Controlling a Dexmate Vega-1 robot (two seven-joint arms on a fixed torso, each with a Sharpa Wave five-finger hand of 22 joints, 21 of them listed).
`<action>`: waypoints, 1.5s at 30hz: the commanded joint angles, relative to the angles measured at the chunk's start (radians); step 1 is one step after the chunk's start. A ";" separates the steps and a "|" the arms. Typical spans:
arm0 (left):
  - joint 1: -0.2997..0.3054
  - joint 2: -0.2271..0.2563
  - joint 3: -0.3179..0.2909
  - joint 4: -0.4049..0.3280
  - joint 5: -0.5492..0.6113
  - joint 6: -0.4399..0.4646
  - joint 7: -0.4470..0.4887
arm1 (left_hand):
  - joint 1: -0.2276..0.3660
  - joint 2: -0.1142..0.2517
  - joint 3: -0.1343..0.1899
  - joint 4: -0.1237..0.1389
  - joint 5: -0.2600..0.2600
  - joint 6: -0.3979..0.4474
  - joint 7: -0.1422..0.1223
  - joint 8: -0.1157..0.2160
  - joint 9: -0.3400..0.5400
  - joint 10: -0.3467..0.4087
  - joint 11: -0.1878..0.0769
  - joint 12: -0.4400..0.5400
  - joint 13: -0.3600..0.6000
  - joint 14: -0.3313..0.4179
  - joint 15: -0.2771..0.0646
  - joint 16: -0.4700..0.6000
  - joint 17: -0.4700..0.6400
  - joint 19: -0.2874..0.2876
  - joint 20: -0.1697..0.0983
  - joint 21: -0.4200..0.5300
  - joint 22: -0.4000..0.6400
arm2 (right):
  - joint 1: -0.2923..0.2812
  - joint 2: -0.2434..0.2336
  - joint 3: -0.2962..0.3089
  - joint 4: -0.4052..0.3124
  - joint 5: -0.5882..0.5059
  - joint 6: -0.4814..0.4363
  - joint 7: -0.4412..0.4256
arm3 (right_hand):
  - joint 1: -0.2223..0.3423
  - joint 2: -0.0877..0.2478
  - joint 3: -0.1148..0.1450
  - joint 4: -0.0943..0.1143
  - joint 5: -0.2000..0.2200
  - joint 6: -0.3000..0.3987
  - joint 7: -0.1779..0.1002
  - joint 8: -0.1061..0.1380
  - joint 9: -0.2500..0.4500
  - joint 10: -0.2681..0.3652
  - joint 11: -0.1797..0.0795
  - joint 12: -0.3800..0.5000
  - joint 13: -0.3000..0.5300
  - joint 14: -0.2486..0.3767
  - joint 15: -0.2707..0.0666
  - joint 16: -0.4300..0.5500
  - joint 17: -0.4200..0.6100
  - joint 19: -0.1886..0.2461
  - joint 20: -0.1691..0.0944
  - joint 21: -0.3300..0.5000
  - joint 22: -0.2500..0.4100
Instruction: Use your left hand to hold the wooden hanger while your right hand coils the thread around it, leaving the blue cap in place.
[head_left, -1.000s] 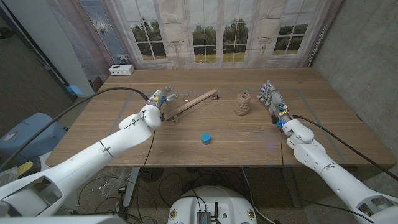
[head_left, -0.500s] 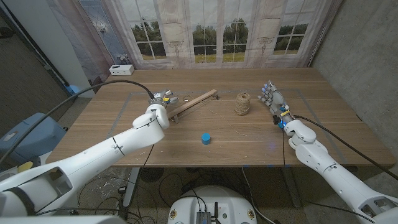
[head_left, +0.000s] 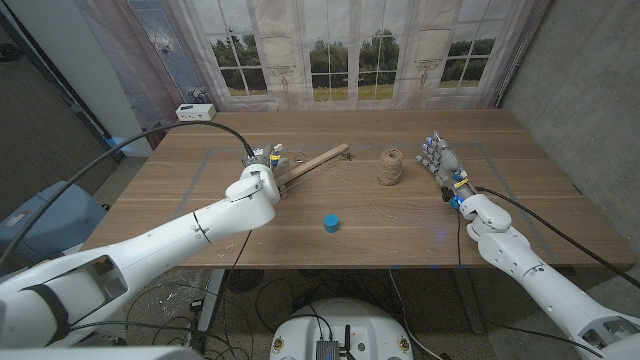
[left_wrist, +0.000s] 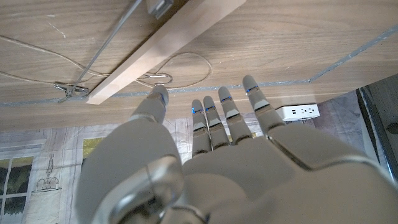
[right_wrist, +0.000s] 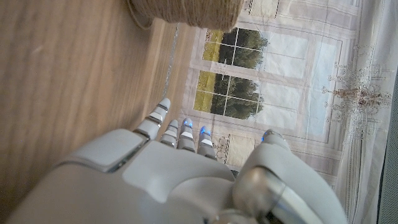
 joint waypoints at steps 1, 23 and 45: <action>-0.069 -0.037 0.070 0.032 -0.023 0.089 -0.024 | 0.017 -0.004 -0.005 0.000 -0.003 -0.002 -0.003 -0.007 0.003 -0.006 -0.004 -0.004 0.005 -0.005 -0.024 -0.001 0.001 -0.004 0.009 0.002 0.003 | 0.012 -0.004 0.005 0.022 0.010 0.003 0.025 | 0.007 0.001 0.010 -0.001 -0.004 0.010 -0.004 0.007 0.006 0.009 0.005 0.005 0.002 0.007 0.007 0.004 0.001 0.007 0.000 0.008 0.003; -0.145 -0.099 0.166 0.083 -0.091 0.207 0.018 | 0.051 0.005 -0.020 0.001 -0.001 0.035 -0.003 -0.006 0.004 0.025 -0.008 0.000 0.009 0.017 -0.028 0.010 0.004 0.005 0.005 0.005 0.003 | 0.092 0.020 0.001 0.156 0.027 0.011 0.113 | 0.006 0.001 0.011 -0.001 -0.006 0.014 -0.009 0.006 0.006 0.014 0.007 0.003 0.002 0.010 0.010 0.004 0.001 0.009 0.003 0.008 0.003; -0.053 -0.265 0.098 0.249 0.533 0.207 -0.501 | 0.087 0.021 -0.024 0.000 0.001 0.048 -0.001 -0.011 0.004 0.041 -0.005 0.001 0.012 0.030 -0.028 0.015 0.006 0.011 0.004 0.007 0.004 | 0.165 0.049 -0.001 0.283 0.034 0.023 0.185 | 0.006 0.002 0.014 -0.001 -0.007 0.018 -0.014 0.005 0.006 0.013 0.007 0.000 0.002 0.010 0.010 0.002 0.001 0.010 0.003 0.007 0.004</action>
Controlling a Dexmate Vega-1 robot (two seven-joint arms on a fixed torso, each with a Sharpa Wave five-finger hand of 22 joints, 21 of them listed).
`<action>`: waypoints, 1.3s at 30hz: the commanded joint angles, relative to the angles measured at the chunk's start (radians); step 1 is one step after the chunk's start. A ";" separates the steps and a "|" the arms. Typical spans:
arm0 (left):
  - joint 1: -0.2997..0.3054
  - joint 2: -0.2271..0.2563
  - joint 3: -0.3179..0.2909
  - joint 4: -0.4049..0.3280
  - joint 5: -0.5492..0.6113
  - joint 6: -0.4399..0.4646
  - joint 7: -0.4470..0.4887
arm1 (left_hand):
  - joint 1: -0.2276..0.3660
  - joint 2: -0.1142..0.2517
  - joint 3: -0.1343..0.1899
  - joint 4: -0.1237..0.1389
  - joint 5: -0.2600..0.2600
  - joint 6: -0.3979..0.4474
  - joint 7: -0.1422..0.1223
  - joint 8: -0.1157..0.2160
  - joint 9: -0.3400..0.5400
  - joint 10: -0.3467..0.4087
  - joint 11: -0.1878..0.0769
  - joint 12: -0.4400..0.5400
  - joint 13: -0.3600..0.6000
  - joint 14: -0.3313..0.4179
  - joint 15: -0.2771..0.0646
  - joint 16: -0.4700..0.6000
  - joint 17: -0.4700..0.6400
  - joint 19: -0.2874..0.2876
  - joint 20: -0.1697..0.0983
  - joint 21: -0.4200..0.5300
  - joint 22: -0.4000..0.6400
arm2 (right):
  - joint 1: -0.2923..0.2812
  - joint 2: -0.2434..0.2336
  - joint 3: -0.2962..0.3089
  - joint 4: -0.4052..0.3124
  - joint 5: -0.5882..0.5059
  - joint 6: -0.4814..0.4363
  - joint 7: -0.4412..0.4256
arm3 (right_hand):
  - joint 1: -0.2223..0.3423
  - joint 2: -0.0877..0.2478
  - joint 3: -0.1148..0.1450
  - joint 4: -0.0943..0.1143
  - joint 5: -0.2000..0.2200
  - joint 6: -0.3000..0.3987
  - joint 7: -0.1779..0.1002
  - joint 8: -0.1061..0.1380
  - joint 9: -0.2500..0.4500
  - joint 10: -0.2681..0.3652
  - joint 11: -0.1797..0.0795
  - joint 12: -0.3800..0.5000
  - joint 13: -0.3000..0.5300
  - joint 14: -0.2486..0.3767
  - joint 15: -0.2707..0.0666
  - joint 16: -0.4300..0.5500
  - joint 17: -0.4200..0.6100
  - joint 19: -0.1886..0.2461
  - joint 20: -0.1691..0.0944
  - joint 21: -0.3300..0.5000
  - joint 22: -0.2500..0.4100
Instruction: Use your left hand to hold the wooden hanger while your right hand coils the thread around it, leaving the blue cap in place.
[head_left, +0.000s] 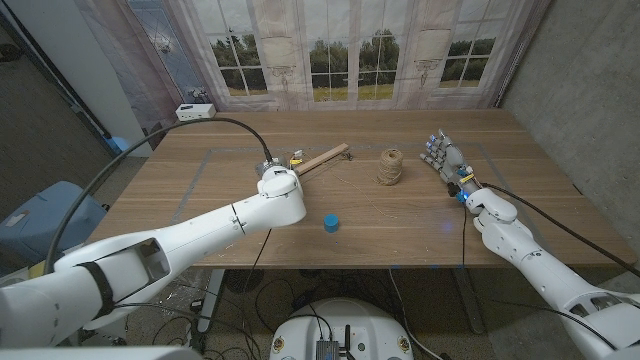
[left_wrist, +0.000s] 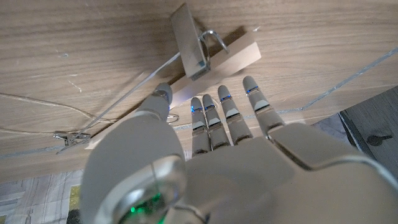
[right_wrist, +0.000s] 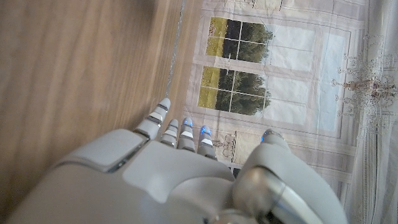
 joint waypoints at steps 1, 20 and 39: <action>0.041 -0.093 -0.027 0.103 0.352 0.004 -0.265 | 0.017 -0.003 -0.005 -0.004 0.001 0.011 -0.003 -0.004 0.001 0.011 0.000 0.001 0.003 0.013 -0.028 0.008 0.001 0.012 -0.006 0.007 0.001 | 0.039 0.019 -0.003 0.069 0.004 0.009 0.042 | 0.006 0.002 0.006 -0.001 -0.003 0.006 -0.002 0.005 0.001 0.007 0.004 0.000 0.003 0.005 0.005 0.002 0.002 0.010 0.003 0.007 0.004; -0.013 -0.133 0.057 0.247 0.620 -0.005 -0.536 | 0.148 0.068 0.043 -0.004 0.006 0.016 -0.003 -0.021 0.001 0.096 -0.007 0.016 0.010 0.110 -0.056 0.047 0.007 0.088 -0.017 0.044 0.004 | 0.018 0.041 0.014 0.083 0.021 0.034 0.039 | 0.005 0.002 0.007 0.000 -0.004 0.007 -0.004 0.004 0.001 0.012 0.005 0.001 0.003 0.013 0.004 0.004 0.002 0.013 0.003 0.008 0.004; 0.082 -0.091 -0.039 0.171 0.216 -0.107 0.033 | 0.297 0.096 0.248 0.055 -0.001 0.373 0.008 0.059 0.016 0.460 -0.040 0.084 0.025 0.547 -0.172 0.111 -0.001 0.408 -0.188 0.240 -0.001 | -0.061 -0.012 0.024 -0.047 -0.005 0.010 -0.067 | 0.003 0.002 0.009 0.001 -0.005 0.011 -0.006 0.004 0.001 0.013 0.004 -0.001 0.003 0.017 0.005 0.004 0.002 0.015 0.005 0.008 0.004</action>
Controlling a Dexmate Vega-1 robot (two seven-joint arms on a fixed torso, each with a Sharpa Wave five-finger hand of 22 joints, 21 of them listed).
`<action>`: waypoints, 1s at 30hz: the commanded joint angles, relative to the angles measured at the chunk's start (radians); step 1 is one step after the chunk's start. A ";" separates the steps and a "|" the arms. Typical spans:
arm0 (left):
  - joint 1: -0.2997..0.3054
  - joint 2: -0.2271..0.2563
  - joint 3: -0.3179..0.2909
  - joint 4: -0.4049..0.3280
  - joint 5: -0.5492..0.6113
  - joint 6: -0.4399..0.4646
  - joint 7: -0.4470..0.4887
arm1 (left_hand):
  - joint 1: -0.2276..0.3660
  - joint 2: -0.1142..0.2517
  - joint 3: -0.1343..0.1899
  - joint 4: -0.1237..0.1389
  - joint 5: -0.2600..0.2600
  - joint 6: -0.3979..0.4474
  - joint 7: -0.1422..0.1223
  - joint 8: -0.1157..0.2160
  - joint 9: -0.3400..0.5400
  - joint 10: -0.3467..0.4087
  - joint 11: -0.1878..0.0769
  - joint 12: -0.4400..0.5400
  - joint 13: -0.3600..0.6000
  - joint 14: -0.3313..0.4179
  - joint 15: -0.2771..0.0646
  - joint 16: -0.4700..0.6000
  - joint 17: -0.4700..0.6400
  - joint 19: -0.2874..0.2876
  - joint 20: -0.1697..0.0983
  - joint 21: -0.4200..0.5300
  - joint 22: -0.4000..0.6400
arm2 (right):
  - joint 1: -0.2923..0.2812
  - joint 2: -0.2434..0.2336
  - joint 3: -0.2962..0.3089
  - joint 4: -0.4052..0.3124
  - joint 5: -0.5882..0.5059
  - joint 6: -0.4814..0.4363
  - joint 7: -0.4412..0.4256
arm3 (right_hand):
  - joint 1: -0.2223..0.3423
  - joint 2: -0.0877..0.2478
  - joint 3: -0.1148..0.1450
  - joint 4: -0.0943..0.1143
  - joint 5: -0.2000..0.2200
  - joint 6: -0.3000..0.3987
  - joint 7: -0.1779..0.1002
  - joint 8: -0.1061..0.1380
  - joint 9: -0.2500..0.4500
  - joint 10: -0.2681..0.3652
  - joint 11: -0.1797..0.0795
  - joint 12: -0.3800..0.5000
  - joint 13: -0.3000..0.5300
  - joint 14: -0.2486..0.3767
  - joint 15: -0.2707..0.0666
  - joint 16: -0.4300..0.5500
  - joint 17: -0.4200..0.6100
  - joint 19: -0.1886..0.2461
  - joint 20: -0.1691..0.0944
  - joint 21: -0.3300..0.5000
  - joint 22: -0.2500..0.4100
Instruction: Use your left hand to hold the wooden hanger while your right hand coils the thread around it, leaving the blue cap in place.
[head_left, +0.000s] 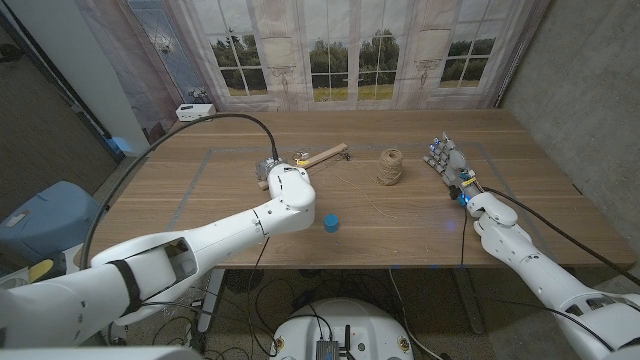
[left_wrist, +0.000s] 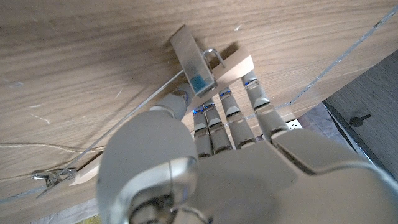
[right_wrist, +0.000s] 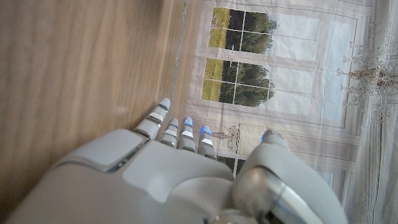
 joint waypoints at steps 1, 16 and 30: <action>0.115 0.015 -0.096 -0.047 -0.176 -0.089 0.433 | 0.084 0.028 0.061 0.023 -0.002 0.193 0.011 0.057 0.016 0.226 -0.048 0.071 0.045 0.262 -0.176 0.086 0.025 0.130 -0.089 0.092 0.008 | -0.042 -0.024 0.008 -0.064 -0.012 -0.016 -0.064 | 0.003 0.002 0.009 0.001 -0.001 0.005 -0.001 0.004 0.001 0.004 0.003 -0.001 0.003 0.006 0.005 0.004 0.002 0.010 0.000 0.008 0.004; 0.209 0.060 -0.160 -0.109 -0.225 -0.223 0.785 | 0.182 0.014 0.036 -0.011 -0.006 0.259 0.085 0.077 0.068 0.290 -0.002 0.140 0.172 0.442 -0.177 0.154 0.086 0.196 -0.158 0.236 0.032 | -0.077 -0.032 0.010 -0.111 -0.010 -0.016 -0.084 | 0.002 0.001 0.009 0.001 -0.002 0.006 0.000 0.003 0.002 0.005 0.004 -0.002 0.003 0.006 0.004 0.003 0.002 0.010 0.000 0.008 0.004; 0.215 0.136 -0.139 -0.171 -0.145 -0.240 0.856 | 0.200 0.014 0.020 -0.007 -0.003 0.287 0.088 0.090 0.096 0.282 0.021 0.165 0.225 0.460 -0.175 0.157 0.109 0.181 -0.158 0.278 0.037 | -0.132 -0.061 0.005 -0.215 -0.039 -0.038 -0.155 | 0.003 0.002 0.011 0.001 -0.002 0.010 -0.001 0.003 0.002 0.008 0.004 -0.003 0.004 0.006 0.003 0.002 0.002 0.010 -0.001 0.007 0.004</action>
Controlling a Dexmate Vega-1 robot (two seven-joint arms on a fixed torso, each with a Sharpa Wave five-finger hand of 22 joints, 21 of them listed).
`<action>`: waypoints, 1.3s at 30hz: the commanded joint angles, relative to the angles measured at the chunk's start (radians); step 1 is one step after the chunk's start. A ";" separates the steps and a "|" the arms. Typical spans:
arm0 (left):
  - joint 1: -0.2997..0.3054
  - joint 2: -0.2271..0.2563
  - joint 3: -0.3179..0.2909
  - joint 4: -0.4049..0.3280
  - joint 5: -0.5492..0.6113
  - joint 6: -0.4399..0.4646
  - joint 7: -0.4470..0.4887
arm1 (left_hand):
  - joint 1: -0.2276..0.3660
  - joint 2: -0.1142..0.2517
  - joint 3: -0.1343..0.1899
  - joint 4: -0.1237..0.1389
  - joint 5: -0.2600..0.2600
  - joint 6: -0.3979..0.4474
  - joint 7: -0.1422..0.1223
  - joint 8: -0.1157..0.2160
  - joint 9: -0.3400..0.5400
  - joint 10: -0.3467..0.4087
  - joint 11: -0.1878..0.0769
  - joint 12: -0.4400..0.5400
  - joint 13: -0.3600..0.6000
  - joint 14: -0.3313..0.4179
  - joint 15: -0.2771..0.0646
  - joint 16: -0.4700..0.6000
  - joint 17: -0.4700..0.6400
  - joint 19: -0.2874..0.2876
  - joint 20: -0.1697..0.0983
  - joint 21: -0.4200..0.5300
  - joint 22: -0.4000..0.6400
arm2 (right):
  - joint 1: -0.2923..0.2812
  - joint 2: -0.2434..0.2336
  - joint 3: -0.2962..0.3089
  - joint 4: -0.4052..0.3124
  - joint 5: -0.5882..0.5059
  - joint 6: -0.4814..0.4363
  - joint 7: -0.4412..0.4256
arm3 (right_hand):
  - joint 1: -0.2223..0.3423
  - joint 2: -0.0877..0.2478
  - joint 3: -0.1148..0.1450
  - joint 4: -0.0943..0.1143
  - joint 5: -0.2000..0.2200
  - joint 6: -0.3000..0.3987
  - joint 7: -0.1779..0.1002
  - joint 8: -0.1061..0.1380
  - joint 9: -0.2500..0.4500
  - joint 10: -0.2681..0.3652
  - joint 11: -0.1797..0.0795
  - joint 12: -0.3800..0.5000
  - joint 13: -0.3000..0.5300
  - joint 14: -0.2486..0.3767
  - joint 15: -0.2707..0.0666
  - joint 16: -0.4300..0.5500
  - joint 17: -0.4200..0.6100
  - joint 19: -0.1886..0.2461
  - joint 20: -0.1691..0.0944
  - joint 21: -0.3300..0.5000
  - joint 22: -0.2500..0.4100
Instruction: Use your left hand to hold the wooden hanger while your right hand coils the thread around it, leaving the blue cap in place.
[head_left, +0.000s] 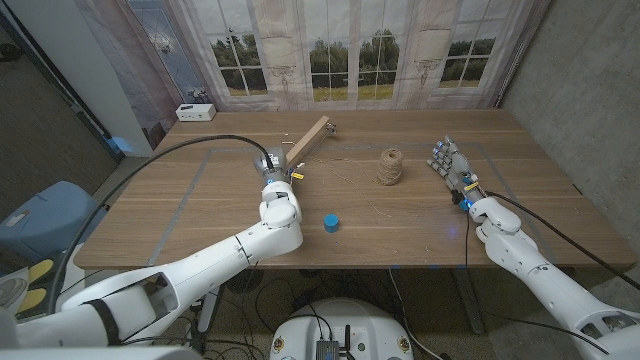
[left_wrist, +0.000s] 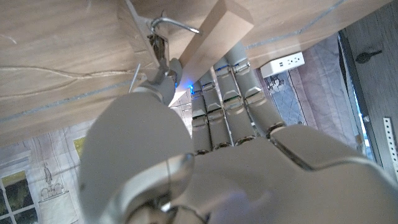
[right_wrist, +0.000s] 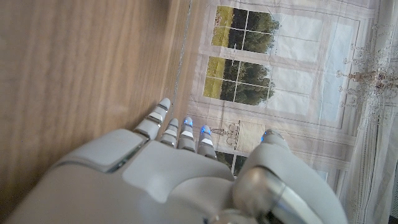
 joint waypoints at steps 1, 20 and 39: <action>0.009 0.075 0.015 -0.061 0.056 -0.023 0.064 | 0.112 0.101 -0.003 0.003 0.006 0.076 -0.032 0.023 0.071 0.084 -0.081 0.010 0.039 0.189 -0.252 0.007 0.010 -0.016 -0.057 0.014 0.002 | -0.048 -0.030 -0.007 -0.096 -0.032 -0.027 -0.067 | 0.004 0.002 0.008 -0.003 -0.002 0.013 -0.001 0.005 0.002 0.008 0.003 -0.002 0.004 0.006 0.003 0.002 0.002 0.010 0.000 0.007 0.004; 0.037 0.262 -0.002 -0.179 0.188 -0.142 -0.116 | 0.117 0.099 -0.014 0.014 0.008 0.067 -0.049 0.023 0.100 0.065 -0.091 0.027 0.087 0.183 -0.251 -0.004 0.029 -0.042 -0.059 0.050 0.000 | -0.092 -0.190 -0.076 -0.428 -0.218 -0.287 -0.276 | 0.075 0.008 0.046 -0.052 -0.007 0.051 0.003 0.011 0.001 0.054 0.003 0.006 0.003 0.062 0.005 0.013 -0.003 0.026 0.015 0.009 0.003; 0.131 0.298 -0.119 -0.187 0.289 -0.265 -0.145 | 0.119 0.097 -0.018 0.020 0.010 0.068 -0.052 0.026 0.119 0.063 -0.096 0.037 0.115 0.183 -0.251 -0.010 0.042 -0.053 -0.063 0.075 -0.004 | -0.034 -0.276 -0.165 -0.681 -0.383 -0.575 -0.353 | 0.095 0.007 0.057 -0.068 -0.013 0.056 0.002 0.009 0.002 0.062 -0.008 0.005 0.003 0.079 0.012 0.013 -0.003 0.028 0.023 0.009 0.003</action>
